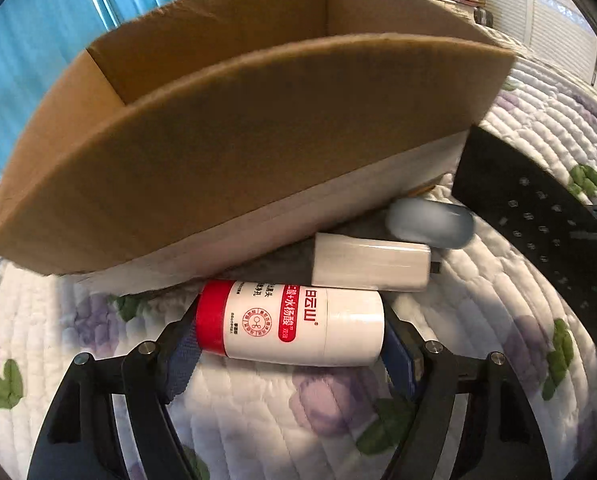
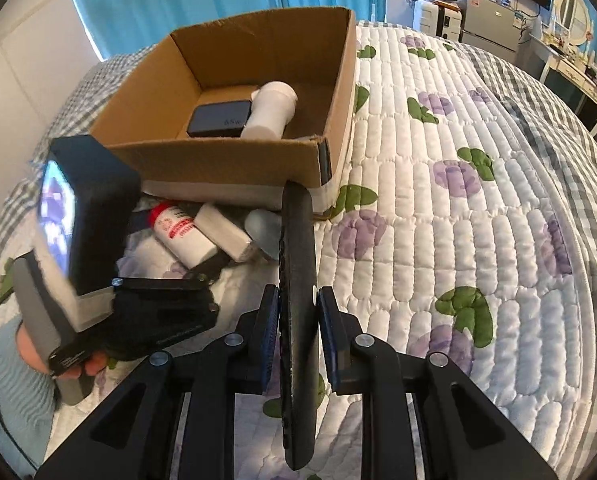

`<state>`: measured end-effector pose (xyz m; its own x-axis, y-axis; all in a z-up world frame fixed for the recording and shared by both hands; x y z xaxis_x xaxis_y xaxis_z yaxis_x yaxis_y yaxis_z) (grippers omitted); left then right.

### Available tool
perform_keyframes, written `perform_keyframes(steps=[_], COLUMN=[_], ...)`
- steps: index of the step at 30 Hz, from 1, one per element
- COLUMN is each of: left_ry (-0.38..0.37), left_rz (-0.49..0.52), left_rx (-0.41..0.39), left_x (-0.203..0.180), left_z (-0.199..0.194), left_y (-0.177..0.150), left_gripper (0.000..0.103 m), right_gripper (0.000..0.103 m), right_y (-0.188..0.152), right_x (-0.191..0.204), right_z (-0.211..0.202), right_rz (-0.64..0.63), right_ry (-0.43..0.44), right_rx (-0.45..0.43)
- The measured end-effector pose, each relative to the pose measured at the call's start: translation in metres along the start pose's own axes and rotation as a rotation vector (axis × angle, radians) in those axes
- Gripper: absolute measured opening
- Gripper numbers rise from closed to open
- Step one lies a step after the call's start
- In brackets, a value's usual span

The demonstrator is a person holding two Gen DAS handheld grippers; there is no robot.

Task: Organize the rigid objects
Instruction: 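Grasp the red-capped white bottle with the left tool, then carry the bottle and remote into the box and open both tools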

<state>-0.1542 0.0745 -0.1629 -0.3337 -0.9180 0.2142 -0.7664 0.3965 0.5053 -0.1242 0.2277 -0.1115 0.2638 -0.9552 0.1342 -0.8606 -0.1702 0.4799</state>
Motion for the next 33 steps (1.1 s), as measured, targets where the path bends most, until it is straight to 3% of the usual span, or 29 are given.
perform_keyframes(steps=[5,9,15,25,31,33], left_ry=[-0.022,0.002,-0.008,0.014,0.05,0.06], left_rz=[-0.041,-0.087,-0.186,-0.177,-0.168,-0.145], left_rx=[-0.053,-0.029,-0.086,-0.247,-0.307,-0.28], left_x=[0.0,0.005,0.028,0.058,0.078,0.08], left_z=[-0.043,-0.082,-0.14,-0.182,-0.172,-0.154], left_y=[-0.007,-0.018,-0.026,0.032,0.087,0.106], left_gripper=[0.079,0.079,0.079,0.079,0.079,0.079], right_gripper=[0.019,0.019,0.019,0.019,0.019,0.019], right_y=[-0.003,-0.005,-0.001,0.041,0.098,0.123], right_x=[0.011,0.022,0.035,0.052,0.057,0.057], right_z=[-0.012,-0.03,-0.065,-0.123,-0.137,-0.133], right_rz=[-0.033,-0.031,-0.054,-0.085,-0.132,-0.142], right_ry=[-0.04,0.004,0.001,0.056,0.04,0.017], right_rx=[-0.021,-0.052,-0.108,-0.232,-0.305,-0.325])
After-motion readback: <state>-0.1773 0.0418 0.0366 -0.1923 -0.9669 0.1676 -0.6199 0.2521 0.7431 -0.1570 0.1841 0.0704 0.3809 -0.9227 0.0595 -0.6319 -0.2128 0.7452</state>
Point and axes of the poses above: each gripper's, at about its wrist camera, not at the fingertips, and z roughly the way its jaws point, x to its left, y to its top, the point moved 4 cm from there along z, roughly the way its jaws point, and after that the axes turned 3 degrees about z, right-handed, at the moved point
